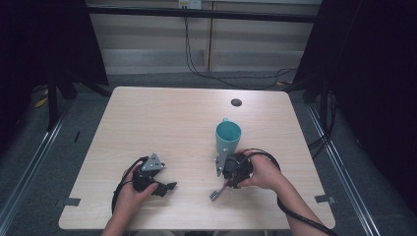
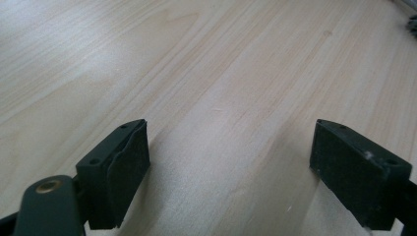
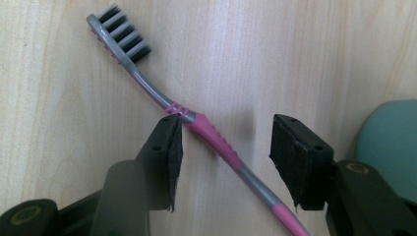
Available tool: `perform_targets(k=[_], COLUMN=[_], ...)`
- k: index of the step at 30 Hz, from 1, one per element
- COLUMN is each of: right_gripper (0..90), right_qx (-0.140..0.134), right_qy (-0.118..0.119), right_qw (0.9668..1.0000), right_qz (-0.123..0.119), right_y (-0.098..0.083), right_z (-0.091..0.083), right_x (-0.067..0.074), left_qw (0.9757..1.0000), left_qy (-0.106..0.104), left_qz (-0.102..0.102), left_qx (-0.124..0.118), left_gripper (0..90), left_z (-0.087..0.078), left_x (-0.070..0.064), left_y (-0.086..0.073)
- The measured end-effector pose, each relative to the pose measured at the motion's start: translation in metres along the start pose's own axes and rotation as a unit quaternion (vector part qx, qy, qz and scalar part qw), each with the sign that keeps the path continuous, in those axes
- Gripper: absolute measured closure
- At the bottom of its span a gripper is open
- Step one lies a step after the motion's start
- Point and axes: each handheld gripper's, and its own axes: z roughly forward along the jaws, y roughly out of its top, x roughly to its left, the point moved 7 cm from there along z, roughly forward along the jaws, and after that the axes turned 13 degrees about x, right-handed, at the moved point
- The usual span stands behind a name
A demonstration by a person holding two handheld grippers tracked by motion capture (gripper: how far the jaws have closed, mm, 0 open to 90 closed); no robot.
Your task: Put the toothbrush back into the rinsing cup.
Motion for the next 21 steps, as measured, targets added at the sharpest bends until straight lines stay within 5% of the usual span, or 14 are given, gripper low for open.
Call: perform_targets(k=[12, 21], right_gripper=[59.1, 79.4], right_qx=[0.022, 0.03], right_qy=[0.024, 0.045], right_qw=[0.9993, 0.9982], right_qz=[-0.016, -0.026], right_y=[-0.0005, 0.0003], right_z=[0.0088, 0.0086], right_x=[0.0036, 0.0086], left_qw=[1.0, 1.0], left_qy=[0.003, 0.002], left_qz=[-0.001, -0.004], left_qx=[0.001, -0.001], left_gripper=[15.0, 15.0], left_z=[-0.0006, -0.0003], left_x=[0.0007, 0.0005], left_y=[-0.0006, -0.0006])
